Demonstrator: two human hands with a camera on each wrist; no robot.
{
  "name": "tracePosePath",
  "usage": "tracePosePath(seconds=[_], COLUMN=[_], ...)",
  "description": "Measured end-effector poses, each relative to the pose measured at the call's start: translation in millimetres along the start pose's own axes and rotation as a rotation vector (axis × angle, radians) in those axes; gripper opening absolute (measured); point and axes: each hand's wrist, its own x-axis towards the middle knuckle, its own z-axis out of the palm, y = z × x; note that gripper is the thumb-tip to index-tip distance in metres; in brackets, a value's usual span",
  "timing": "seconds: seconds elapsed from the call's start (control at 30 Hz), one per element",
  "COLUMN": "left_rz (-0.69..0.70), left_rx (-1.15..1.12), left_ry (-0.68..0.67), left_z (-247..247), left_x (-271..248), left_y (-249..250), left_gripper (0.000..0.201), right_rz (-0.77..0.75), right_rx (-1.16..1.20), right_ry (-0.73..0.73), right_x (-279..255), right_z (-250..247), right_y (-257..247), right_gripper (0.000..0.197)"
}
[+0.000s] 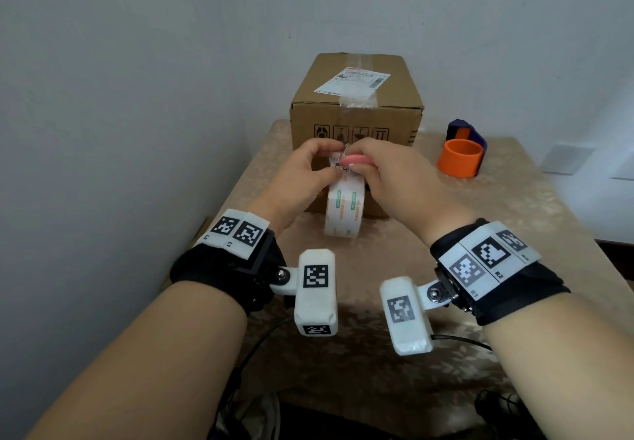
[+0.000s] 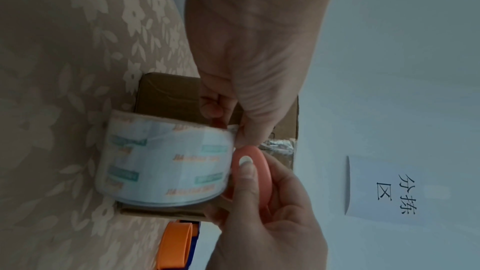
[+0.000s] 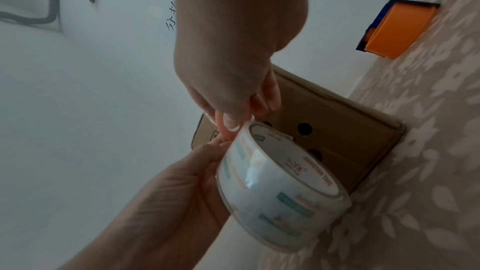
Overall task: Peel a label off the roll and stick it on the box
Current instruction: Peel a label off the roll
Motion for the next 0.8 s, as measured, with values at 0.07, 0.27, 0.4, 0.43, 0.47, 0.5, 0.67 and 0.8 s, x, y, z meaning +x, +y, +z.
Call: tracePosePath(seconds=[0.07, 0.27, 0.4, 0.43, 0.47, 0.5, 0.67, 0.8], left_rz=[-0.004, 0.014, 0.006, 0.005, 0.006, 0.007, 0.006, 0.009], left_rx=[-0.007, -0.028, -0.039, -0.040, -0.041, -0.040, -0.040, -0.038], left_ry=[-0.007, -0.018, -0.016, -0.015, -0.012, -0.009, -0.011, -0.016], left_z=[-1, -2, -1, -1, 0, 0, 0, 0], left_x=[0, -1, 0, 0, 0, 0, -1, 0], left_y=[0, 1, 0, -1, -1, -1, -1, -2], left_gripper=[0.037, 0.037, 0.037, 0.038, 0.039, 0.040, 0.043, 0.042], right_rz=[-0.007, -0.032, -0.043, -0.048, -0.051, -0.052, -0.019, -0.013], right_rx=[-0.033, -0.118, -0.113, -0.115, -0.119, -0.122, -0.093, -0.092], right_ry=[0.017, 0.050, 0.044, 0.040, 0.031, 0.023, 0.012, -0.002], right_x=[1, 5, 9, 10, 10, 11, 12, 10], right_z=[4, 14, 16, 16, 15, 15, 11, 5], right_y=[-1, -3, -1, -1, -1, -1, 1, 2], right_gripper=[0.023, 0.022, 0.025, 0.025, 0.024, 0.023, 0.023, 0.021])
